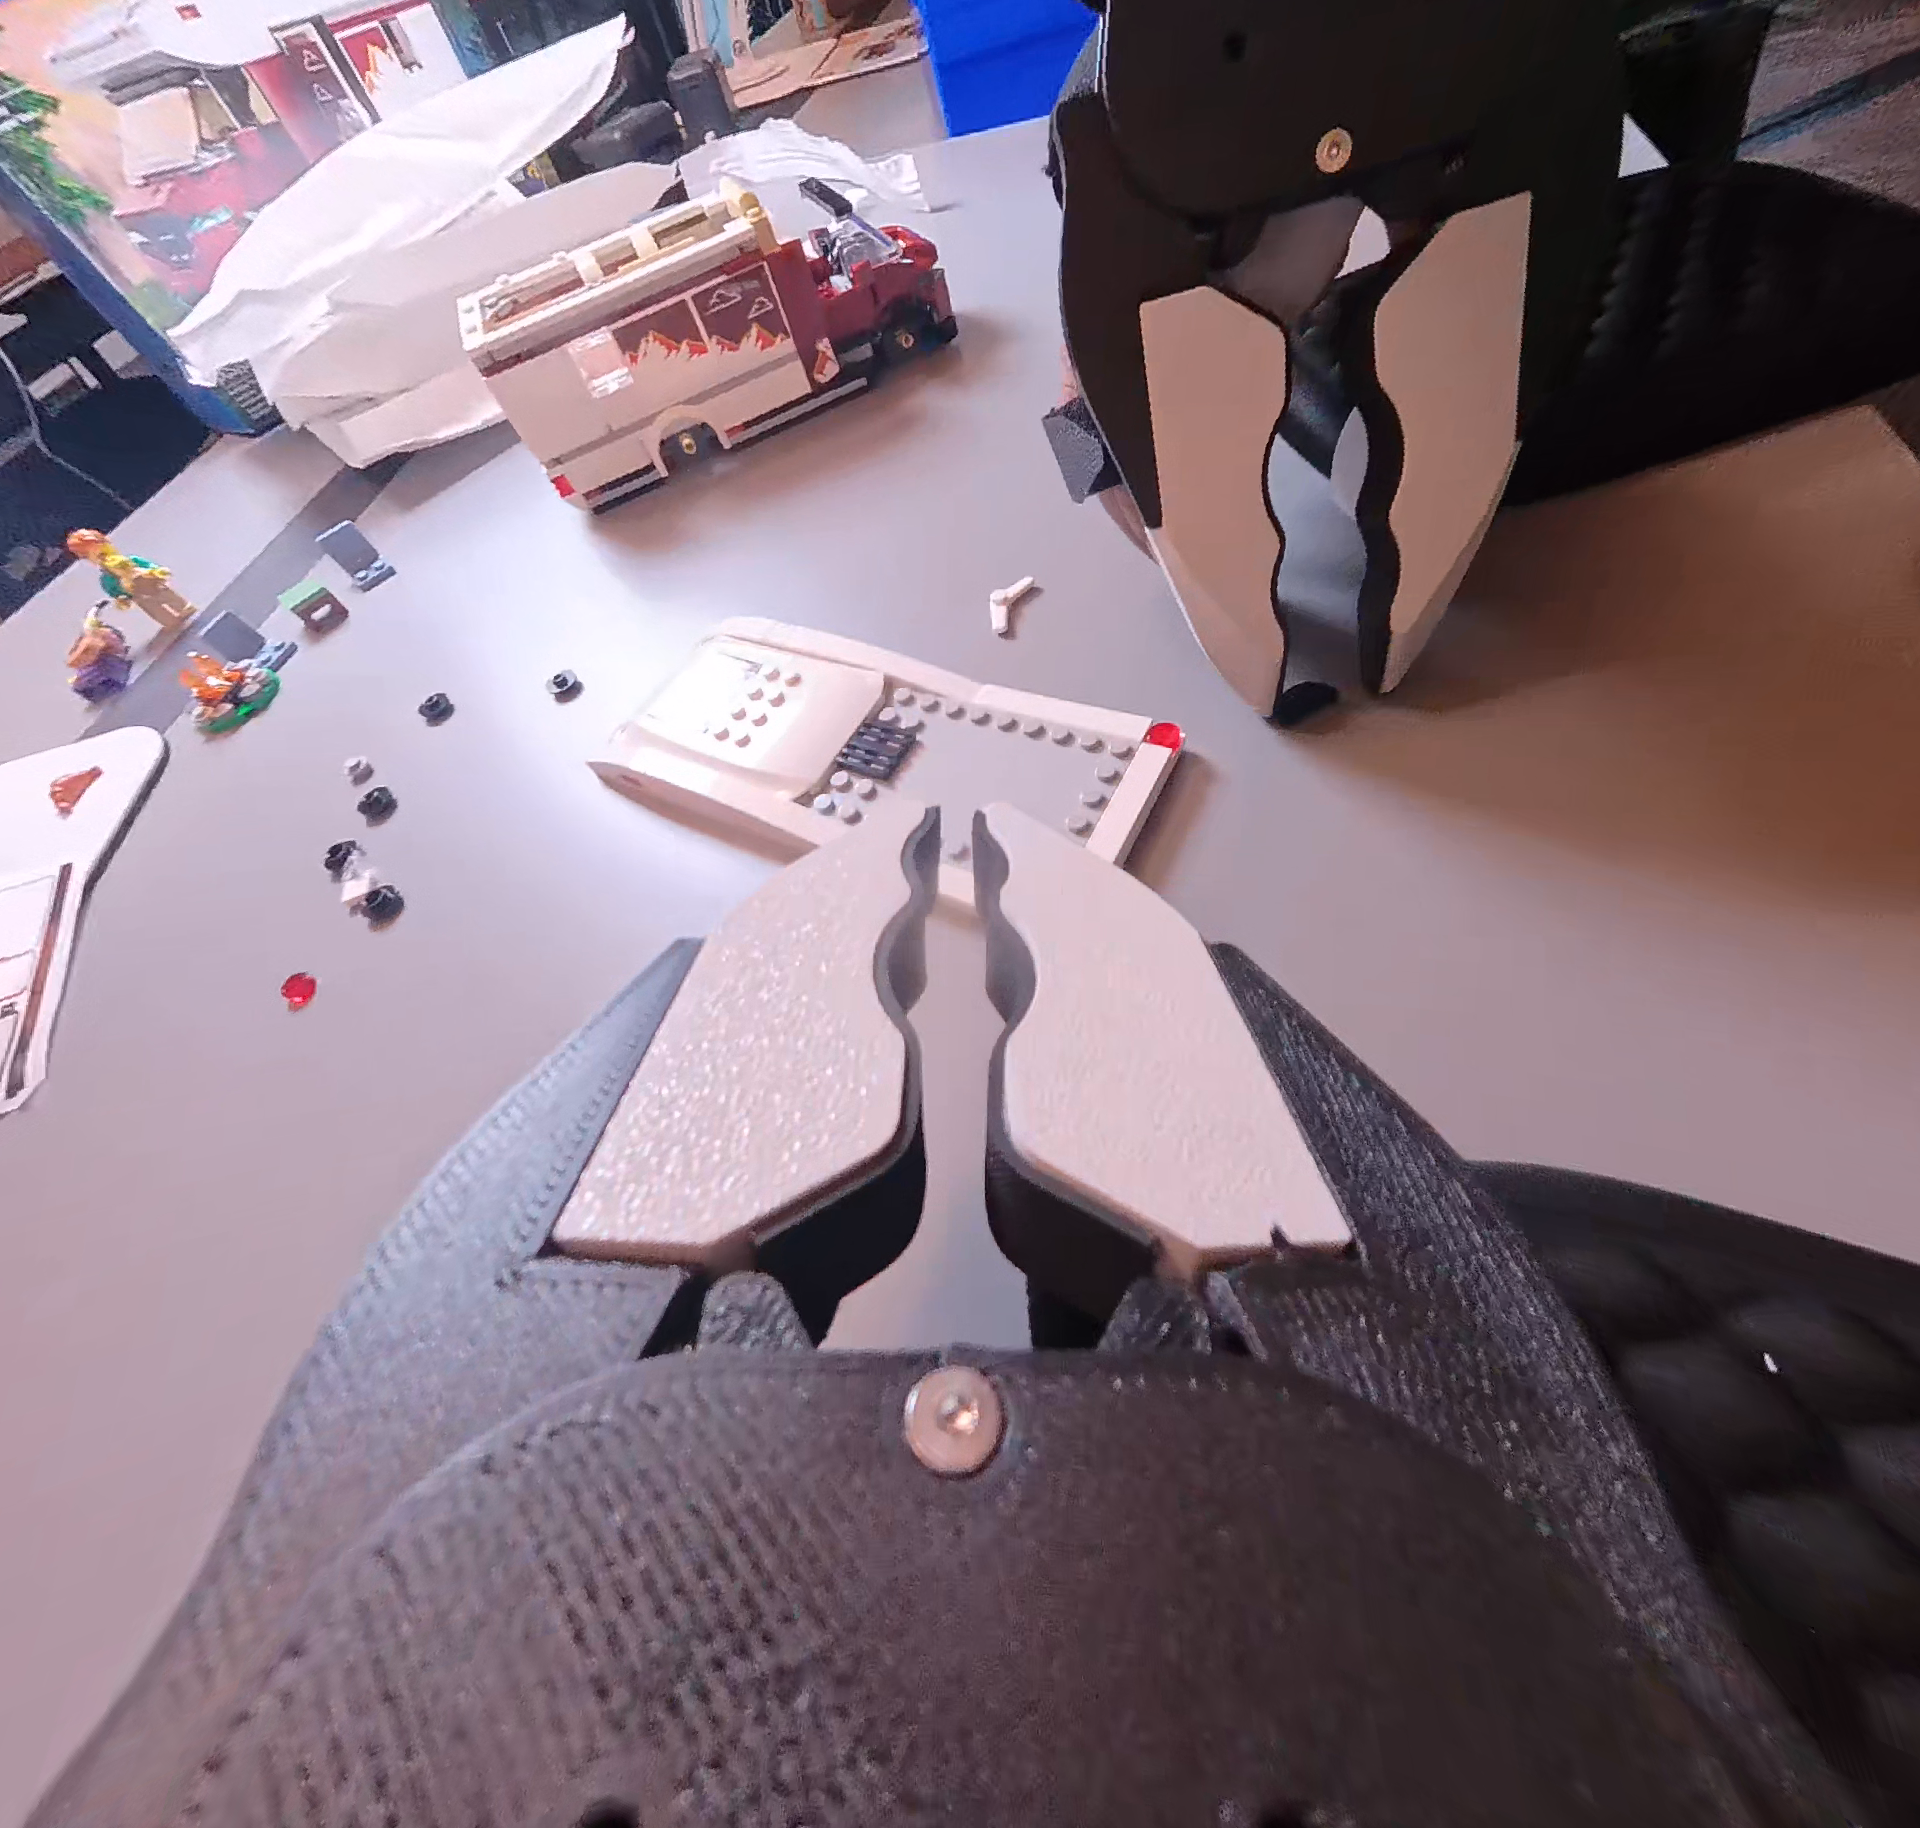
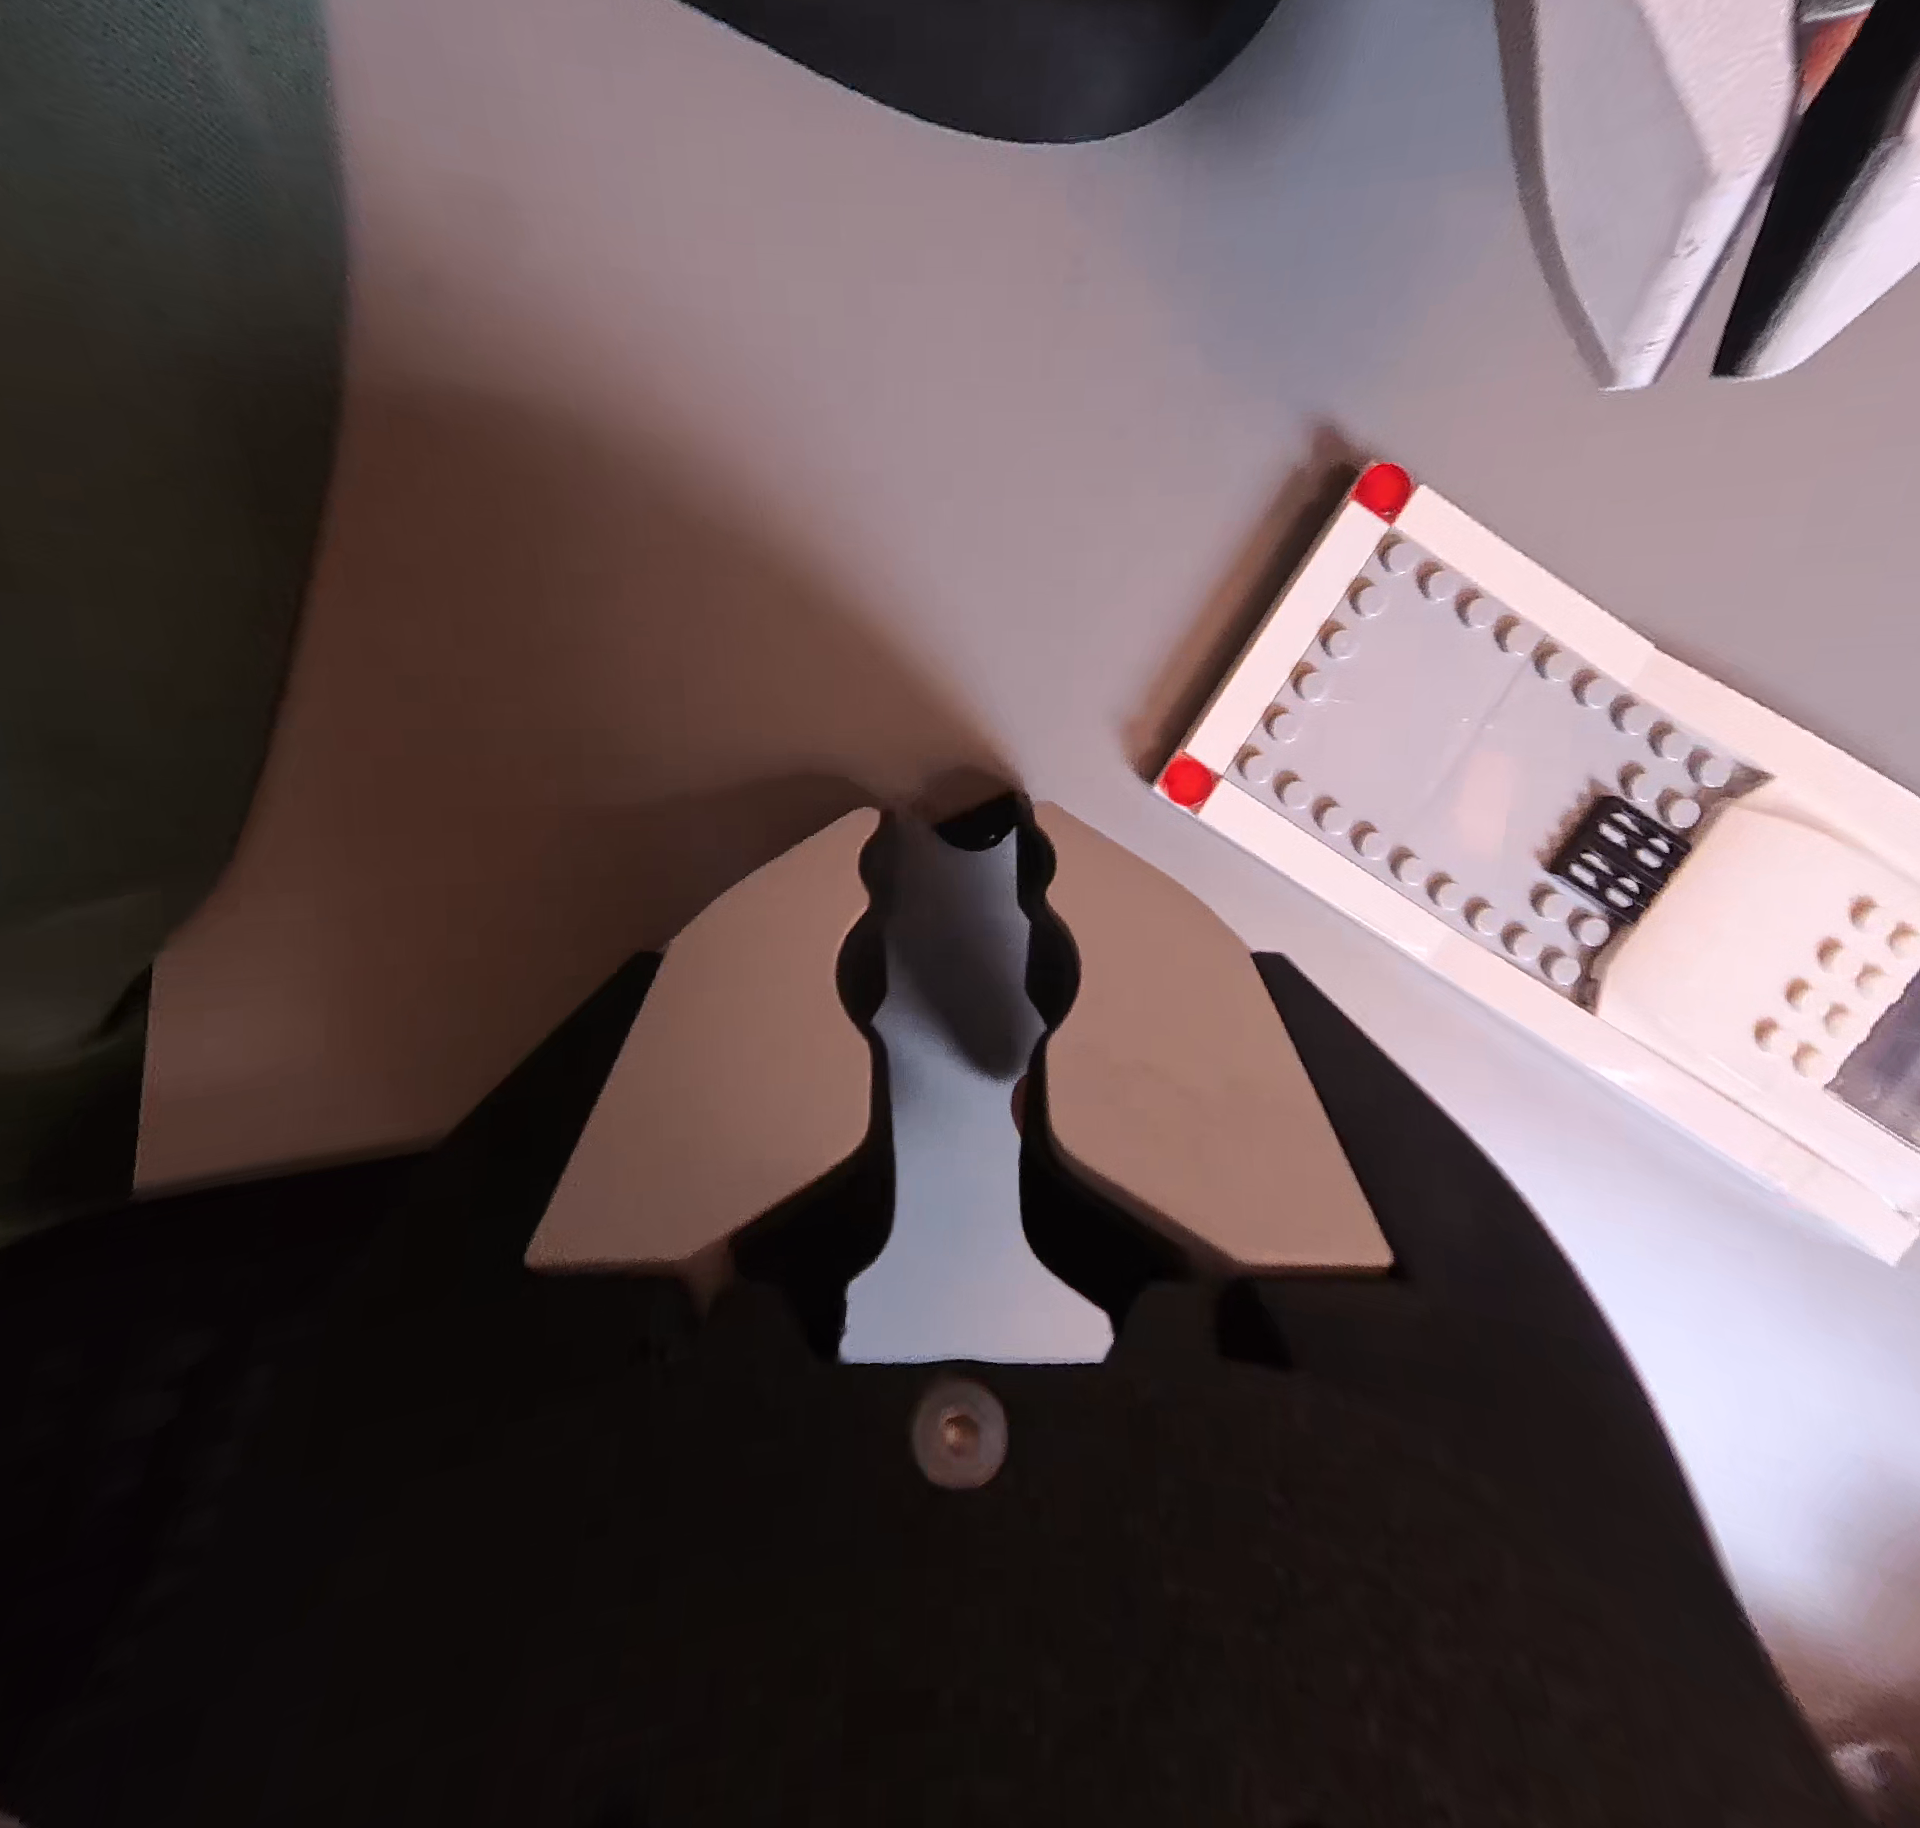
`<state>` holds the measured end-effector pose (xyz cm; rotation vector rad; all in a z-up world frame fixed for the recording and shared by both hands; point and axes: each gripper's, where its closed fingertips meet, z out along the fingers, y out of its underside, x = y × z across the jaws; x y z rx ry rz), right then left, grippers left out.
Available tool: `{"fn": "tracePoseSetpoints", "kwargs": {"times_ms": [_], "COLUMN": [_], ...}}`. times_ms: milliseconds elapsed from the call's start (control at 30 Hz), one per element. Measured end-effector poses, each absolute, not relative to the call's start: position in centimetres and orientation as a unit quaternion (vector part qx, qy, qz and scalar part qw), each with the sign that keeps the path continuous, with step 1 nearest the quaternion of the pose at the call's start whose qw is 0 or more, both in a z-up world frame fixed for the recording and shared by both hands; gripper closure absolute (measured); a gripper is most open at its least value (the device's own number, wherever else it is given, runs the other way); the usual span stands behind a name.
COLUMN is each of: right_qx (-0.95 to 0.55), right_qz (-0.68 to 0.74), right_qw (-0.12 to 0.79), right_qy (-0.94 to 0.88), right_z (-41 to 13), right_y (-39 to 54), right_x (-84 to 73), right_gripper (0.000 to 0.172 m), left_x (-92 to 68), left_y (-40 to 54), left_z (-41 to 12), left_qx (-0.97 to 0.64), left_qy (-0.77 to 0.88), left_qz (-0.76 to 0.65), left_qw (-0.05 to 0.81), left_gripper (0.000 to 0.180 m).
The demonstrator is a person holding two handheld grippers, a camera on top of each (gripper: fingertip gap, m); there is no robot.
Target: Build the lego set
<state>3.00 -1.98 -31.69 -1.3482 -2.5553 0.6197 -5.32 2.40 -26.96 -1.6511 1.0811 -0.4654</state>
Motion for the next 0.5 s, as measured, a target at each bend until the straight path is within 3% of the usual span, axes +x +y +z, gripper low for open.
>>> {"fn": "tracePoseSetpoints", "kwargs": {"times_ms": [33,333,433,500], "right_qx": [-0.454,-0.526,-0.583,-0.630], "right_qz": [0.207,0.196,0.206,0.199], "right_qw": [0.092,0.119,0.131,0.139], "right_qy": [-0.862,-0.819,-0.775,-0.738], "right_z": [-31.7,-31.8,-31.7,-31.6], "right_y": [-2.0,-1.3,-0.4,0.4], "right_x": [3.0,3.4,3.5,3.7], "right_gripper": [0.147,0.116,0.114,0.125], "left_x": [-5.4,-6.3,-6.3,-6.3], "left_y": [2.4,2.3,2.2,2.2], "left_z": [-26.9,-26.8,-26.8,-26.8], "left_qx": [-0.691,-0.688,-0.688,-0.687], "left_qy": [0.452,0.449,0.449,0.451], "left_qz": [-0.193,-0.185,-0.182,-0.179], "left_qw": [0.530,0.539,0.539,0.540], "left_gripper": [0.175,0.177,0.178,0.179]}}
